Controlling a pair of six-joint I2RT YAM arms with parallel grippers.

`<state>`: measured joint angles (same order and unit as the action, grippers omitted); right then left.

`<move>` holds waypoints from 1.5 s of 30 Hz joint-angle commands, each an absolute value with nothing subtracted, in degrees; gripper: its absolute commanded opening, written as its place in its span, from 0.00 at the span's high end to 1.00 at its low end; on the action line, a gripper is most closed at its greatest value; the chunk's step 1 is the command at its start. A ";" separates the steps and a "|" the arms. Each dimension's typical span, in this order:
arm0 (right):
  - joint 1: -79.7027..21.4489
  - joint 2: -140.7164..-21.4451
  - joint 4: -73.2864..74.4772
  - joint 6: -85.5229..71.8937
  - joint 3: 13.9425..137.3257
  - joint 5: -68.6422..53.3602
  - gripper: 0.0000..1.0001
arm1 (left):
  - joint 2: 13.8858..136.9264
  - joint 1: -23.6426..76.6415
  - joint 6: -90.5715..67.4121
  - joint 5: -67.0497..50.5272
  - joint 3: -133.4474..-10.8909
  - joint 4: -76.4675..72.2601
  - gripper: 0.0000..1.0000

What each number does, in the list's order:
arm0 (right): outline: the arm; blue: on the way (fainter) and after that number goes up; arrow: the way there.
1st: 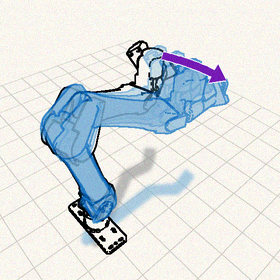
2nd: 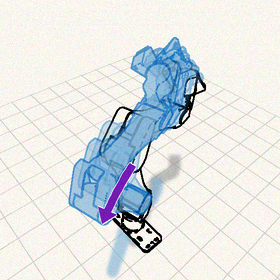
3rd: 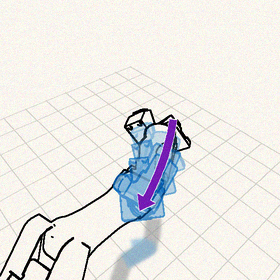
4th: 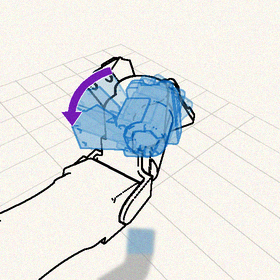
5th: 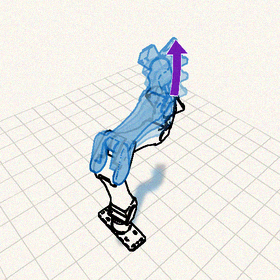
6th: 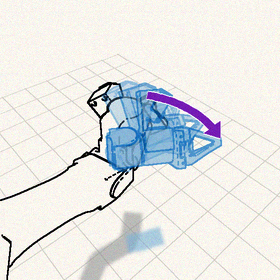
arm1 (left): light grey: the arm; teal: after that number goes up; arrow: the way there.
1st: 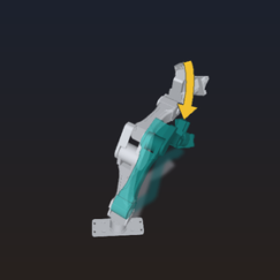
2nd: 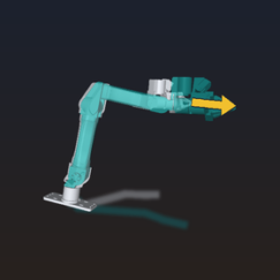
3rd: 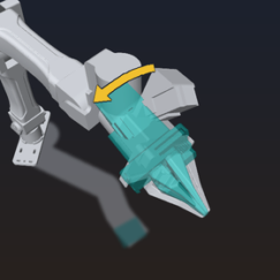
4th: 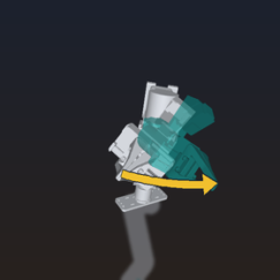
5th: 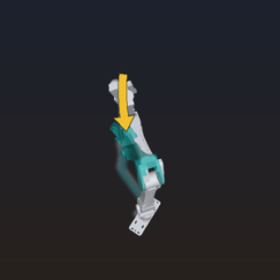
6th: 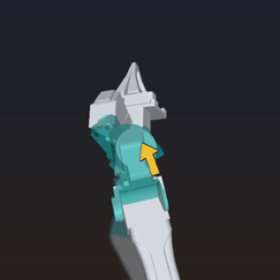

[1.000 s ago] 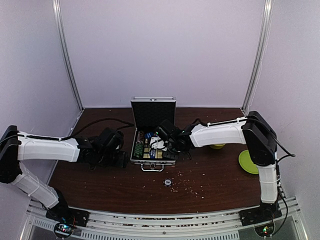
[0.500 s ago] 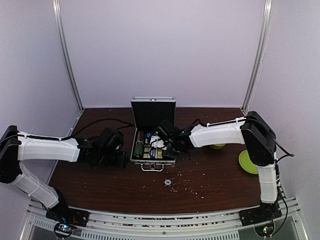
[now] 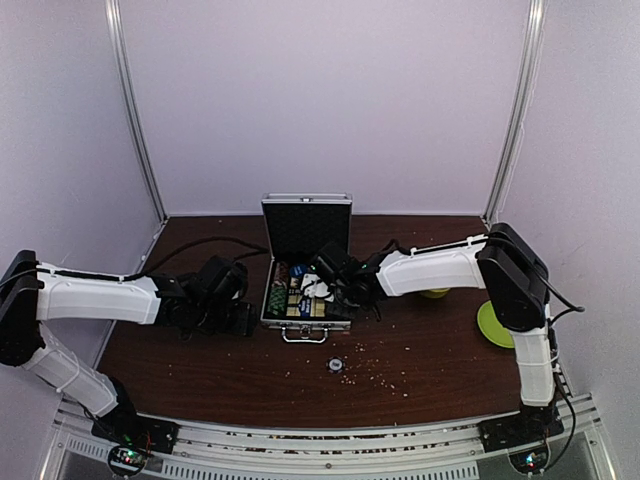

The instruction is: Pack up texas hold em set

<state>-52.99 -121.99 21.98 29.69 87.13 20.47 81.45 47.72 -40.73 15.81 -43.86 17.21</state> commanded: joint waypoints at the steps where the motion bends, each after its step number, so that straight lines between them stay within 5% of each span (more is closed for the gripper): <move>1: -52.35 -122.43 20.69 28.44 88.86 23.06 0.36 | 81.80 47.60 -41.51 15.56 -43.41 14.68 0.42; 20: -51.78 -115.06 29.45 24.24 88.82 13.79 0.36 | 81.01 47.61 -41.72 15.94 -42.73 14.65 0.42; 34: -52.79 -104.30 40.04 30.49 76.38 -18.83 0.47 | 80.84 47.57 -41.14 16.07 -43.81 15.39 0.42; 45: -58.80 -110.57 37.57 32.10 76.41 -14.18 0.43 | 80.77 47.64 -41.37 15.72 -44.06 15.47 0.42</move>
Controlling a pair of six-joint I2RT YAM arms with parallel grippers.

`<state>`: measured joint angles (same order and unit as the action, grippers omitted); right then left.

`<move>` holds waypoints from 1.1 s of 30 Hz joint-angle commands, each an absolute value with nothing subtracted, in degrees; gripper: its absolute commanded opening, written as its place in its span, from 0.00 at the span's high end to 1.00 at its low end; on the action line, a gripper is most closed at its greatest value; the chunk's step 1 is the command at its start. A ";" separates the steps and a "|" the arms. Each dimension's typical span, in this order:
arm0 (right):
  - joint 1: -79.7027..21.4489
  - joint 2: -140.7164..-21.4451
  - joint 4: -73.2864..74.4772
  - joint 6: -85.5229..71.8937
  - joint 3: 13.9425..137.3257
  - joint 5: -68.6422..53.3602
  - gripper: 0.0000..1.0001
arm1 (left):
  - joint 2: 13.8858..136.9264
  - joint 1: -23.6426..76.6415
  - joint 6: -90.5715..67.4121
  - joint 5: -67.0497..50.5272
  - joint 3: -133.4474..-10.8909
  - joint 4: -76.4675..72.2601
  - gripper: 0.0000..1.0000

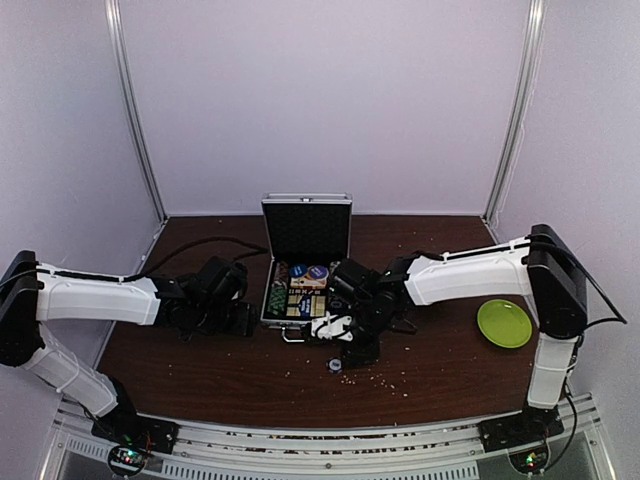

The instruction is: Pack up texas hold em set

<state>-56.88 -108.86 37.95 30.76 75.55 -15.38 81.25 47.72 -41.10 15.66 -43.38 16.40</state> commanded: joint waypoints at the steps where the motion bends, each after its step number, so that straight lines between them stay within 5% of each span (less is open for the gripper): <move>1: -59.15 -111.24 37.86 32.23 77.04 -13.87 0.43 | 80.71 47.64 -41.40 15.81 -43.89 15.47 0.42; 27: -62.12 -117.09 40.25 31.92 80.98 -7.84 0.46 | 81.99 47.64 -40.76 15.73 -44.48 15.34 0.42; 33: -62.31 -118.12 42.21 31.70 82.17 -9.44 0.57 | 81.74 47.64 -40.85 15.73 -44.21 15.38 0.42</move>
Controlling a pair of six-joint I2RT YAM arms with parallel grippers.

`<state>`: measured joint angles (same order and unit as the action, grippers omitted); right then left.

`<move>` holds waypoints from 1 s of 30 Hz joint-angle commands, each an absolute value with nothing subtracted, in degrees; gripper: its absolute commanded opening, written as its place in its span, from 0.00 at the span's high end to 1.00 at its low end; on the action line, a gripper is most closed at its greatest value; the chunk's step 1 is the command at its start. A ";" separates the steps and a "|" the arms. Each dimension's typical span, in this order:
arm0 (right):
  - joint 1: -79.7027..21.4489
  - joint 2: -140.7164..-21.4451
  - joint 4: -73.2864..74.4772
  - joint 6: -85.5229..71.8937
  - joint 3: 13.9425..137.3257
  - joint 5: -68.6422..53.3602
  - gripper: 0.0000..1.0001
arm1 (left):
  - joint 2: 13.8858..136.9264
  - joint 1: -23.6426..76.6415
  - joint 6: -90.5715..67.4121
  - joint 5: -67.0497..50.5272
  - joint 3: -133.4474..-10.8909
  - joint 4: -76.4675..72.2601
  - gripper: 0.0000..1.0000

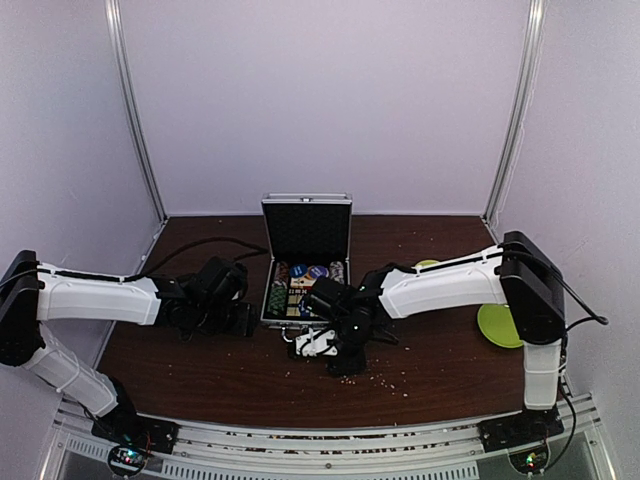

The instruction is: Pack up texas hold em set

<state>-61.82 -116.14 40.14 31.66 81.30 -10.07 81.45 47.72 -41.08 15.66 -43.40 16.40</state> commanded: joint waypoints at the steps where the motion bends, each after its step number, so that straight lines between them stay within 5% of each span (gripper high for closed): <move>1: -62.24 -118.13 42.54 31.75 82.33 -9.42 0.59 | 81.70 47.63 -40.79 15.72 -44.21 15.38 0.42; 16: -56.83 -105.68 44.40 32.52 84.35 -3.13 0.68 | 81.30 47.62 -41.14 15.85 -43.42 15.03 0.42; 30: -51.94 -112.48 29.82 34.36 88.81 13.29 0.68 | 80.16 47.66 -41.57 16.20 -42.98 15.45 0.42</move>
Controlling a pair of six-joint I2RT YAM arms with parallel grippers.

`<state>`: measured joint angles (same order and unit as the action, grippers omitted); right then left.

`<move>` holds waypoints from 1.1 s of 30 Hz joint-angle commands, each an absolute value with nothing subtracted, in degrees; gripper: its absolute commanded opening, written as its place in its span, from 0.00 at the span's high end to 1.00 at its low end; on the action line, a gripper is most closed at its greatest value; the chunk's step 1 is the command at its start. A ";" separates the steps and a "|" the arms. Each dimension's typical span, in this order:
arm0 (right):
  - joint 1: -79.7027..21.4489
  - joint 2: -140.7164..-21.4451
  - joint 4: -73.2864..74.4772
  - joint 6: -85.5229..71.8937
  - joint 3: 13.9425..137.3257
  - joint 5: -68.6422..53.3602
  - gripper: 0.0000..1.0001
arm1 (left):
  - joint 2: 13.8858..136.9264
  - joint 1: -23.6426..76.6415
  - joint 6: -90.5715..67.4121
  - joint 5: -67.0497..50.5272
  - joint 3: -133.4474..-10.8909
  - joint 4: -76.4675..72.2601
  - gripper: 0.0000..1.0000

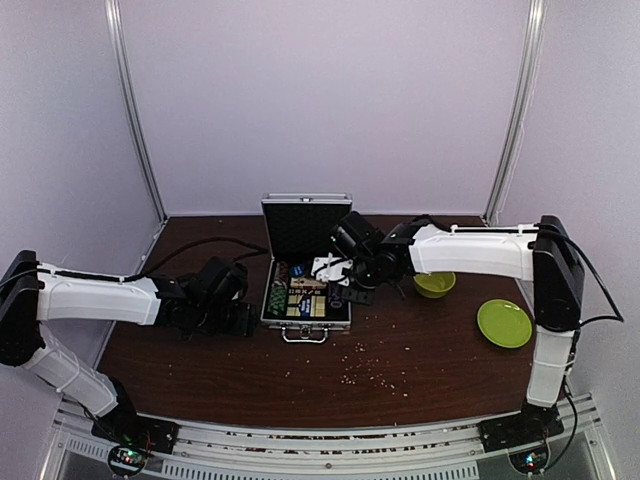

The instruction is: Pack up texas hold em set

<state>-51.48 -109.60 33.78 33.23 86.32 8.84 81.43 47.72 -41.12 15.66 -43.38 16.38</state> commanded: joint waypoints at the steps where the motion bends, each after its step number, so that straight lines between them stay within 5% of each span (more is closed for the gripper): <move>1: -51.97 -112.94 29.89 34.30 89.13 13.02 0.68 | 80.07 47.65 -41.61 16.25 -42.93 15.59 0.42; 33: -54.27 -119.74 26.17 38.71 87.25 15.14 0.61 | 81.49 47.59 -41.62 16.07 -43.32 15.39 0.42</move>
